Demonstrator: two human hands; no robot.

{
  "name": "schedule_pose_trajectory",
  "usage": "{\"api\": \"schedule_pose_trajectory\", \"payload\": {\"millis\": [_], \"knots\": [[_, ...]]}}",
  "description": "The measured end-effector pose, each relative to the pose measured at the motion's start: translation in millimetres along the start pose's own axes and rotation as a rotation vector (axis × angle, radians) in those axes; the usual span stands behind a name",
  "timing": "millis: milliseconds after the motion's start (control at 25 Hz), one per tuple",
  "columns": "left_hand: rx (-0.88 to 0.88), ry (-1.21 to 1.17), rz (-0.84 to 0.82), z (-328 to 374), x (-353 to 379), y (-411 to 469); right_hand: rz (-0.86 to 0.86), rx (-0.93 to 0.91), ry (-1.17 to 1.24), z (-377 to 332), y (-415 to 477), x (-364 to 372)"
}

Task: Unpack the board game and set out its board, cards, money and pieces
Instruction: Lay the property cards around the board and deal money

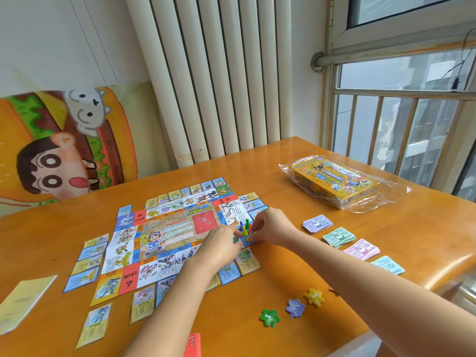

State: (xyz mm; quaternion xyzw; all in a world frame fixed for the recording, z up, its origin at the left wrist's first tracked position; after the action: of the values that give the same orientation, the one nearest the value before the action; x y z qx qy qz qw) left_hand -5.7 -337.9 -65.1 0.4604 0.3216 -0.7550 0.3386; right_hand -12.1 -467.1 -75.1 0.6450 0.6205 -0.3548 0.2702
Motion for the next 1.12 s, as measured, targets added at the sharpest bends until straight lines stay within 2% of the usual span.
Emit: {"api": "schedule_pose_trajectory", "payload": {"millis": [280, 440, 600, 760, 920, 1120], "knots": [[0.016, -0.019, -0.001, 3.4, 0.2, -0.7, -0.002, 0.072, -0.007, 5.7, 1.7, 6.1], [0.042, -0.036, 0.03, 11.2, -8.2, -9.6, -0.044, 0.043, -0.01, 5.2, -10.4, -16.8], [0.156, -0.087, 0.047, 36.7, -7.6, -18.1, -0.18, 0.056, -0.2, 23.9, -32.0, -68.5], [0.262, -0.092, -0.006, 76.9, 10.1, -20.3, -0.193, 0.261, -0.382, 74.1, -40.9, -97.8], [0.217, -0.052, -0.07, 89.5, 30.7, -9.2, -0.172, 0.383, -0.487, 96.8, -39.0, -85.6], [0.126, -0.038, -0.094, 83.8, 44.8, -7.2, -0.179, 0.312, -0.522, 80.1, -33.2, -58.5]]}}
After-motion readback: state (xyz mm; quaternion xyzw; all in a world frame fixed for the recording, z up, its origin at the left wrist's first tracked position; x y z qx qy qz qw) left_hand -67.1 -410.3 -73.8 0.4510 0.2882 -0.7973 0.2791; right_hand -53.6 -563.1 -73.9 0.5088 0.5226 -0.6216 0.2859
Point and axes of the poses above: each hand's wrist, its own y-axis towards the middle knuckle, its own x-axis out of the palm, z = x × y, the point moved 9 cm from there along y, towards the middle knuckle, and after that the axes turned 10 degrees about -z, right-handed, at the moved point
